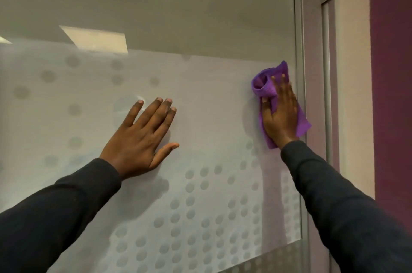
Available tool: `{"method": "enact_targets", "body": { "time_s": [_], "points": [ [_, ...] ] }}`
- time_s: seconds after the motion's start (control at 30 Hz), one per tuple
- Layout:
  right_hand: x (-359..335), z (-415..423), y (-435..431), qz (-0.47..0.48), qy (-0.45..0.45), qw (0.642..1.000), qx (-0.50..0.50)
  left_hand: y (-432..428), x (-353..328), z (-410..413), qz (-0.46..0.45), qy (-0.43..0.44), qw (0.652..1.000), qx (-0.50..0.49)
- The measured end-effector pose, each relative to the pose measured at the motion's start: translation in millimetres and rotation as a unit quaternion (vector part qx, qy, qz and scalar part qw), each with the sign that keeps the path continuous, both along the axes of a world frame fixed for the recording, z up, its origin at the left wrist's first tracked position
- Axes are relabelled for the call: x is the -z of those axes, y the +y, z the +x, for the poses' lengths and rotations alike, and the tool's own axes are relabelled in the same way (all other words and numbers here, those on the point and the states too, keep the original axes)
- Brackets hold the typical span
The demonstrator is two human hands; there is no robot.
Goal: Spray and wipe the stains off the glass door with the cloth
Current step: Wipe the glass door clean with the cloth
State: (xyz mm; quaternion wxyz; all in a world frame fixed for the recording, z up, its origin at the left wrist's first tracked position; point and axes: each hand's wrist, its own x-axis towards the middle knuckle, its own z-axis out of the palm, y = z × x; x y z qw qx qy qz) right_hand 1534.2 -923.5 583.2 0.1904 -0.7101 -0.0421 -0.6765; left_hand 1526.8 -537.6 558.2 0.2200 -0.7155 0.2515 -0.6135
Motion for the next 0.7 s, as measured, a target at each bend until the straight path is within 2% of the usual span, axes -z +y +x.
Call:
{"method": "enact_targets", "body": {
  "time_s": [0.13, 0.3, 0.43, 0.53, 0.57, 0.63, 0.7],
  "points": [
    [68, 1, -17, 0.121, 0.005, 0.993, -0.012, 0, 0, -1, 0.001, -0.003, 1.0, 0.003],
    [207, -5, -26, 0.196, 0.06, 0.978, -0.018, 0, 1, 1, 0.001, -0.012, 1.0, 0.019],
    [296, -8, 14, 0.342, 0.088, 0.935, -0.014, -1, 1, 2, 0.0, -0.017, 0.999, 0.031],
    [312, -9, 74, 0.424, 0.074, 0.903, 0.001, -2, 2, 1, -0.004, -0.009, 0.999, 0.037],
    [310, -9, 101, 0.423, 0.07, 0.904, 0.001, -2, 2, 1, -0.006, -0.007, 0.999, 0.037],
    [303, -10, 165, 0.357, 0.065, 0.932, -0.002, -2, 2, 0, -0.006, -0.004, 0.999, 0.037],
    [296, -10, 236, 0.192, 0.088, 0.978, -0.005, -3, 2, 0, -0.006, -0.003, 0.999, 0.038]
  ]
}}
